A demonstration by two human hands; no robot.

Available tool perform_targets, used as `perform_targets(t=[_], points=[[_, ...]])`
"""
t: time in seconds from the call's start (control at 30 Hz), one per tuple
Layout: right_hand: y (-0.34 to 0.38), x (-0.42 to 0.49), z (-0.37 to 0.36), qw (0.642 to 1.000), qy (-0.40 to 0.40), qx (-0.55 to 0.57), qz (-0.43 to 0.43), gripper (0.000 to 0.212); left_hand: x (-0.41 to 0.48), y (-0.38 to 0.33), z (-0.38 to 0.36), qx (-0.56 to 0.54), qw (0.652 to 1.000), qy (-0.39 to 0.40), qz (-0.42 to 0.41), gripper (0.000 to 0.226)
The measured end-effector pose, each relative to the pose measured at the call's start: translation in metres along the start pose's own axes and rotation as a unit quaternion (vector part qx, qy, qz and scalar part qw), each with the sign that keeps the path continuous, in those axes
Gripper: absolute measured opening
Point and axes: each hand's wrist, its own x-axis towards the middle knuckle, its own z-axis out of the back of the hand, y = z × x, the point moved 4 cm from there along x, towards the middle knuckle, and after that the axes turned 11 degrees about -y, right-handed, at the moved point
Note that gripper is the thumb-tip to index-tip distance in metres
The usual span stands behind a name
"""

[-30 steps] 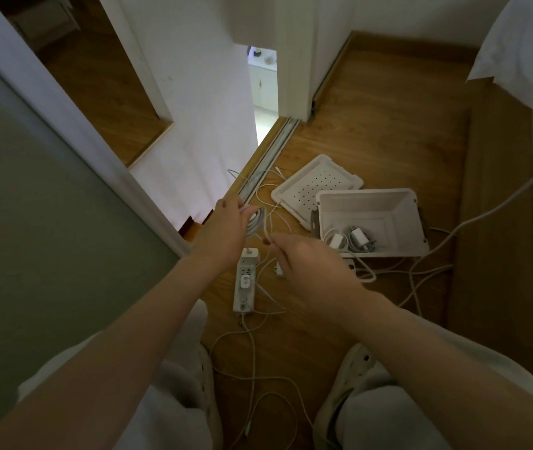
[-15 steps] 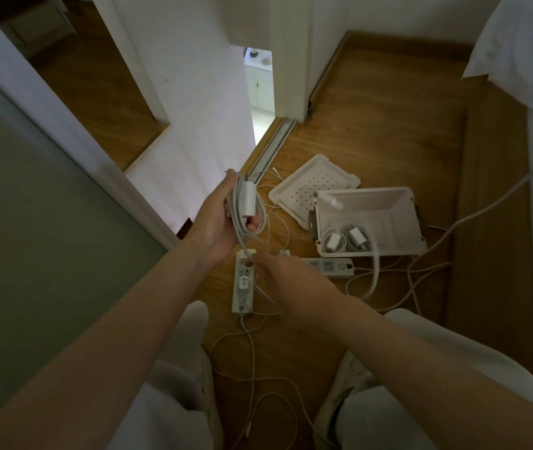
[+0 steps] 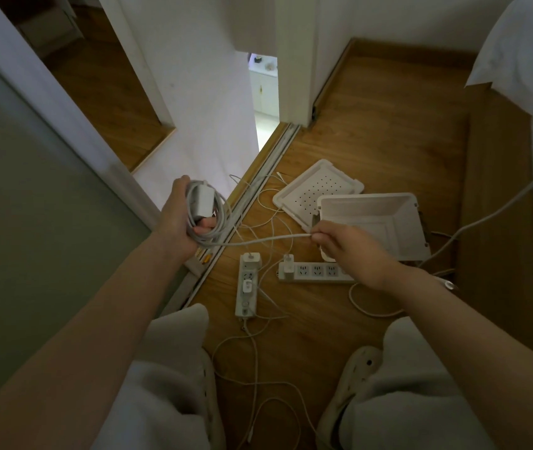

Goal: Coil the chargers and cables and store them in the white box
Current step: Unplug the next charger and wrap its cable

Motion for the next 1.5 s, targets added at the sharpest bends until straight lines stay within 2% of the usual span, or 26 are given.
perform_targets(t=[0.07,0.13,0.23,0.3,0.4,0.47,0.53,0.63,0.73,0.77,0.8,0.83,0.87,0.9,0.93,0.97,1.0,1.07,1.1,1.13,1.2,1.27,1.37,1.43,1.5], points=[[-0.003,0.001,0.001,1.000,-0.019,-0.010,0.000,0.020,0.000,0.002,0.001,0.016,1.000,0.021,0.002,0.038],[-0.006,0.002,-0.002,0.999,-0.025,-0.018,-0.013,0.023,-0.006,0.006,-0.006,0.046,0.994,0.096,0.014,0.041],[-0.014,0.004,-0.006,0.998,-0.034,-0.010,-0.058,0.023,-0.020,0.014,-0.020,0.125,0.964,0.231,0.031,0.045],[-0.016,0.006,-0.010,0.996,-0.037,-0.035,-0.074,0.019,-0.026,0.021,-0.027,0.182,0.942,0.280,0.036,0.049],[-0.013,0.008,-0.013,0.991,-0.045,-0.106,-0.062,0.014,-0.025,0.031,-0.030,0.242,0.929,0.280,0.030,0.051],[-0.007,0.009,-0.008,0.979,-0.098,-0.175,-0.019,0.016,-0.019,0.033,-0.028,0.252,0.932,0.258,0.029,0.051],[0.000,0.010,-0.003,0.972,-0.136,-0.190,-0.016,0.019,-0.016,0.035,-0.027,0.268,0.932,0.244,0.027,0.052],[0.005,0.010,-0.005,0.985,-0.126,-0.095,-0.069,0.019,-0.016,0.038,-0.027,0.351,0.906,0.237,-0.002,0.054],[0.002,0.011,-0.008,0.982,-0.119,0.040,-0.142,0.017,-0.017,0.044,-0.028,0.464,0.854,0.232,-0.049,0.059],[0.000,0.012,-0.007,0.971,-0.114,0.110,-0.182,0.018,-0.017,0.046,-0.028,0.501,0.832,0.226,-0.073,0.058],[-0.001,0.013,-0.006,0.941,-0.103,0.216,-0.238,0.020,-0.017,0.049,-0.027,0.537,0.810,0.214,-0.096,0.054],[0.001,0.013,-0.005,0.886,-0.083,0.345,-0.298,0.022,-0.017,0.052,-0.026,0.569,0.789,0.201,-0.113,0.047],[0.004,0.013,-0.002,0.813,-0.066,0.467,-0.341,0.024,-0.017,0.056,-0.025,0.597,0.769,0.189,-0.124,0.042],[0.005,0.012,0.002,0.750,-0.063,0.549,-0.363,0.026,-0.016,0.059,-0.025,0.622,0.750,0.180,-0.133,0.040],[0.004,0.013,0.006,0.718,-0.062,0.584,-0.374,0.028,-0.015,0.062,-0.024,0.641,0.735,0.172,-0.140,0.041],[0.004,0.013,0.008,0.715,-0.053,0.585,-0.379,0.031,-0.014,0.063,-0.023,0.650,0.727,0.165,-0.145,0.043],[0.003,0.012,0.006,0.746,-0.039,0.546,-0.379,0.036,-0.014,0.064,-0.024,0.649,0.730,0.159,-0.145,0.047],[0.009,0.006,-0.006,0.852,0.011,0.392,-0.347,0.046,-0.013,0.062,-0.025,0.626,0.755,0.146,-0.134,0.051],[0.016,0.001,-0.015,0.884,0.044,0.333,-0.327,0.047,-0.013,0.062,-0.027,0.610,0.770,0.140,-0.126,0.051],[0.021,-0.003,-0.027,0.899,0.075,0.301,-0.309,0.048,-0.014,0.061,-0.030,0.593,0.784,0.135,-0.123,0.052],[0.035,-0.011,-0.047,0.911,0.106,0.288,-0.274,0.050,-0.014,0.060,-0.035,0.570,0.801,0.115,-0.140,0.054],[0.045,-0.013,-0.052,0.913,0.075,0.319,-0.244,0.042,-0.017,0.060,-0.043,0.531,0.825,0.093,-0.169,0.053],[0.055,-0.016,-0.053,0.879,0.051,0.398,-0.257,0.022,-0.024,0.054,-0.051,0.431,0.882,0.041,-0.184,0.046],[0.059,-0.018,-0.062,0.856,0.083,0.436,-0.266,0.016,-0.025,0.049,-0.054,0.378,0.905,0.008,-0.195,0.039],[0.062,-0.022,-0.072,0.860,0.138,0.433,-0.234,0.028,-0.026,0.045,-0.056,0.331,0.928,-0.004,-0.170,0.040]])
